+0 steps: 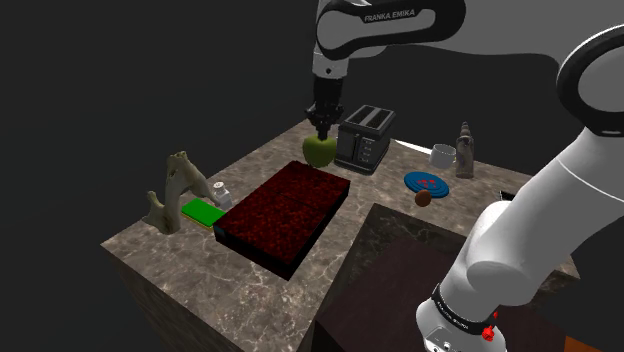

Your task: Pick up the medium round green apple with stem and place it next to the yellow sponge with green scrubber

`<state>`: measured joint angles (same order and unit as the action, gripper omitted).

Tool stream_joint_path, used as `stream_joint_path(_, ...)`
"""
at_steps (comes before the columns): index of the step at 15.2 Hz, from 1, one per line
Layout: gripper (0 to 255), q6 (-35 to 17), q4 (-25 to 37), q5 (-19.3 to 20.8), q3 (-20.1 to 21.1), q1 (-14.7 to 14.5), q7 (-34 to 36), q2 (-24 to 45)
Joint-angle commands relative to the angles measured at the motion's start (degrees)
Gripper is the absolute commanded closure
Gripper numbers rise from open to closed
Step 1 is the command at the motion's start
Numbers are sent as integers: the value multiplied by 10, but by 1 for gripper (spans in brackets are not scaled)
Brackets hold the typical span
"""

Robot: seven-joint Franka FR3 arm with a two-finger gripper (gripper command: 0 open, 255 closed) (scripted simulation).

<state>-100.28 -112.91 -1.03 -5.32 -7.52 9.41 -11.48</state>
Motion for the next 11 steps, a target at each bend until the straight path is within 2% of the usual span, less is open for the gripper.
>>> stream_joint_path(1,255,0,15,-5,17,-12,29,14)
stream_joint_path(11,255,6,115,-14,88,-69,155,103)
